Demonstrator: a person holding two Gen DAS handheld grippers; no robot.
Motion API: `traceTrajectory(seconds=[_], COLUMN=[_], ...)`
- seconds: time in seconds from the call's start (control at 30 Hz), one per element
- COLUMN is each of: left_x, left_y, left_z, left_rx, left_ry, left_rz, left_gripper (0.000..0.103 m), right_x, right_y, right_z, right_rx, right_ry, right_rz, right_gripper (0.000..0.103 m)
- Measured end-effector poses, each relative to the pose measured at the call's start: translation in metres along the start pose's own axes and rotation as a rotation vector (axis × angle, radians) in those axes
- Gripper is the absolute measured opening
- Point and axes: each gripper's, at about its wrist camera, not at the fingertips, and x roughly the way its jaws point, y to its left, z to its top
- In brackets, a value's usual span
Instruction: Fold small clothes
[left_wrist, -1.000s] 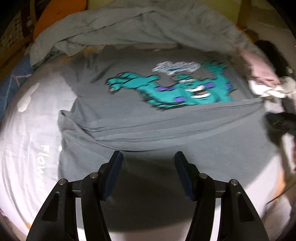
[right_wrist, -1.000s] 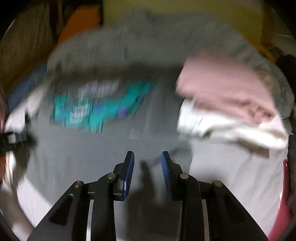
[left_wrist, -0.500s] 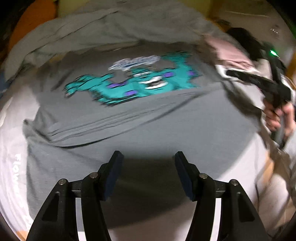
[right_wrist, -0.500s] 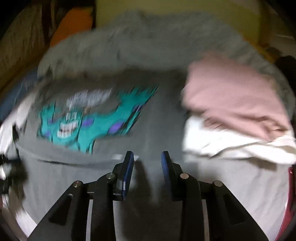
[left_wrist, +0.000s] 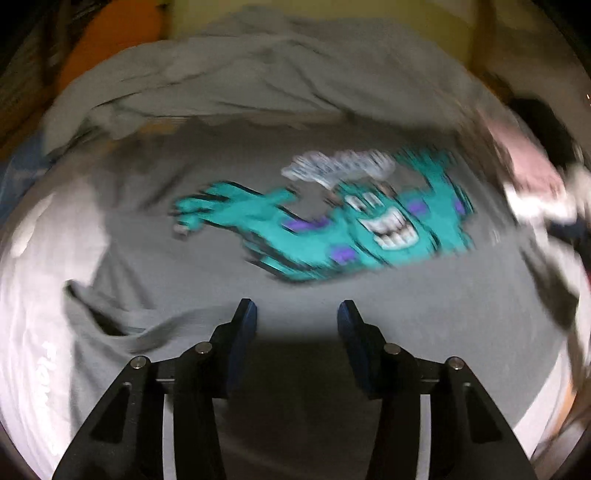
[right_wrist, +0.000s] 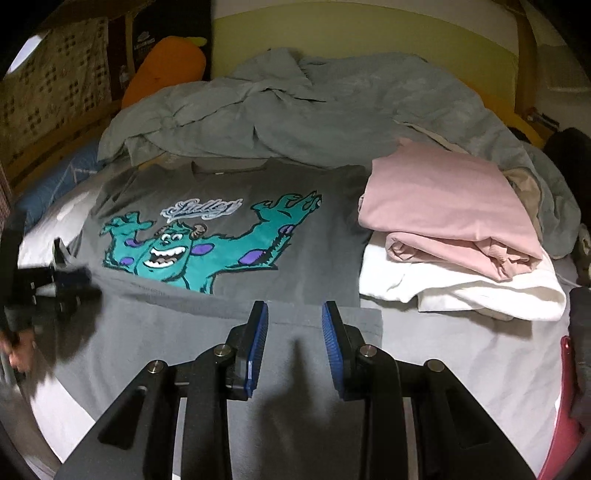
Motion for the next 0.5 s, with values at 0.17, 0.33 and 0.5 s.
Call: traceTrajectory(seconds=[0.17, 0.33, 0.5], left_x=[-0.04, -0.095, -0.119], left_y=[0.033, 0.072, 0.107], left_z=[-0.004, -0.036, -0.063], left_rx=[-0.041, -0.124, -0.195], left_ry=[-0.079, -0.141, -0.161], left_rz=[0.078, 0.107, 0.144], left_gripper=[0.047, 0.055, 0.059], right_x=[-0.007, -0.034, -0.055], right_y=[-0.011, -0.024, -0.034], right_z=[-0.003, -0.009, -0.036], right_rx=[0.013, 0.07, 0.117], right_ry=[-0.015, -0.058, -0.05], right_rz=[-0.055, -0.033, -0.041], right_gripper=[0.031, 0.031, 0.031])
